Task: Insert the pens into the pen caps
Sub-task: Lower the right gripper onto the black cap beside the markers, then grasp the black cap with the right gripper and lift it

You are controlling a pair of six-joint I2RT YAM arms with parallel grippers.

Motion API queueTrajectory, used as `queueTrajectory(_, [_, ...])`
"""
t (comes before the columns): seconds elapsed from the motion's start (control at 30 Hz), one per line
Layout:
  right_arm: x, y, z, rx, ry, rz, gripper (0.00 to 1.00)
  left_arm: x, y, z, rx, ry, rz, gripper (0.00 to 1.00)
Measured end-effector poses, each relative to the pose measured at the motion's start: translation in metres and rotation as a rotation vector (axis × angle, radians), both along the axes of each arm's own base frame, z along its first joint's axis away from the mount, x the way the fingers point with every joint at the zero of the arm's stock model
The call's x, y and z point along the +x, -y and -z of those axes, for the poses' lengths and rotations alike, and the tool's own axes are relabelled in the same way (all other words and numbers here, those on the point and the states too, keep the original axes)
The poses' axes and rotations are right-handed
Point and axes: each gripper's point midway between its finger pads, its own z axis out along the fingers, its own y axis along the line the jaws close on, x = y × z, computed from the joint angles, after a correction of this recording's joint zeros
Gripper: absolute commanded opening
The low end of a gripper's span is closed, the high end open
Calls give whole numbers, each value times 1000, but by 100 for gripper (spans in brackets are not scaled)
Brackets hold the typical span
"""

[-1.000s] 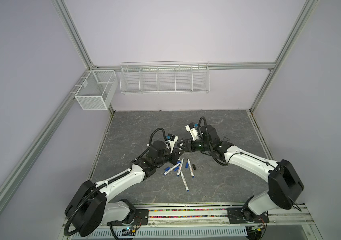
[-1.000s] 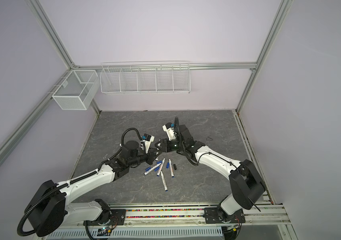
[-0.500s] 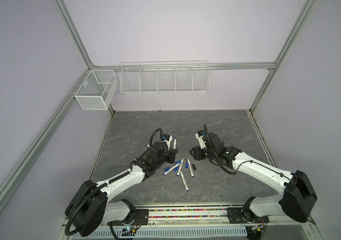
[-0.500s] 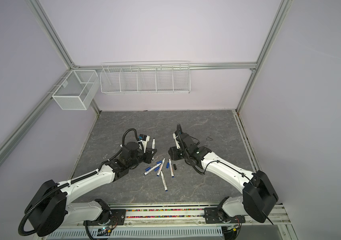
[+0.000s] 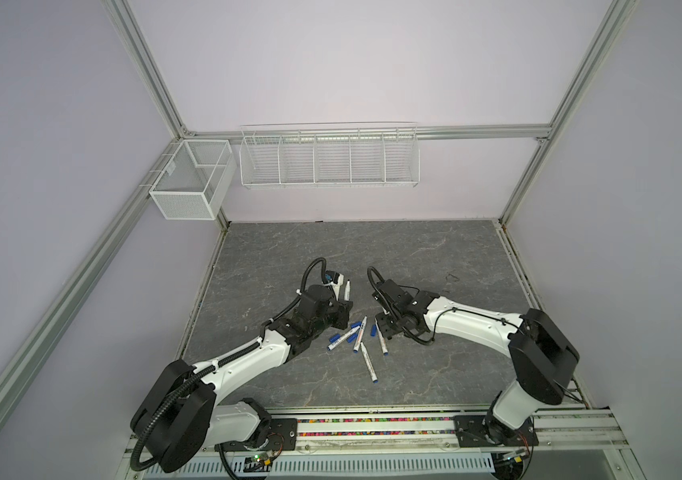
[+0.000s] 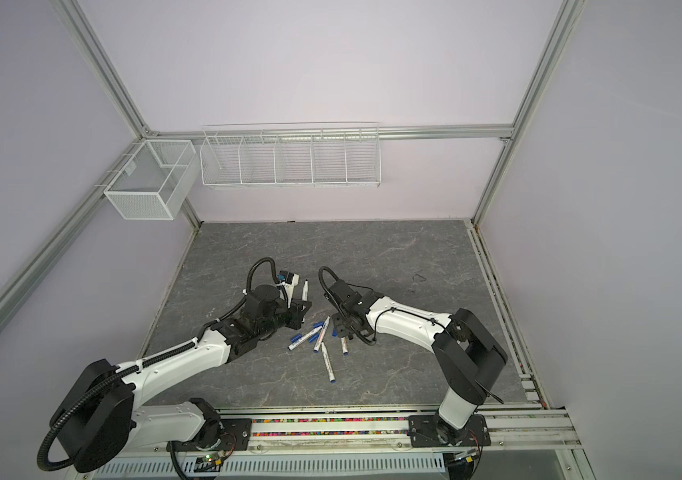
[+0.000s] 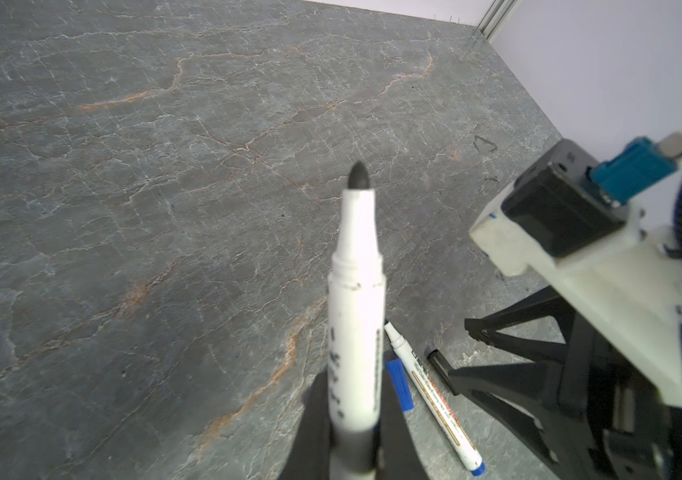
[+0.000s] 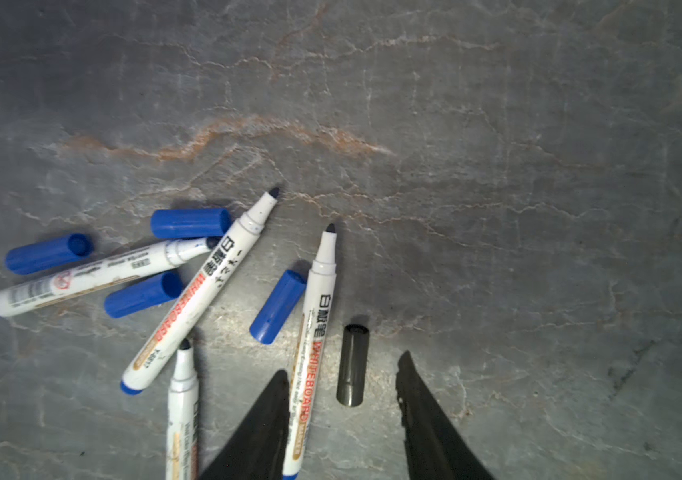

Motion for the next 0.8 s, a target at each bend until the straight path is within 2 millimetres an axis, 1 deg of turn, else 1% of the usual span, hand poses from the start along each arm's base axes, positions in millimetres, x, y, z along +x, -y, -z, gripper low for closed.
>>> queueTrajectory(0.17, [-1,5,10,-42,-20,4,40,0,0,1,5,1,3,0])
queueTrajectory(0.43, [-4,7,34,-92,-71,3,34,0,-1,1,9,2,2,0])
queueTrajectory(0.63, [-3,4,40,-100,-87,0,32,0,-1,1,9,2,3,0])
queueTrajectory(0.73, [-4,3,44,-104,-96,-2,28,0,-1,1,11,4,5,0])
queueTrajectory(0.8, [-3,2,45,-101,-98,-2,23,0,-1,1,13,6,7,0])
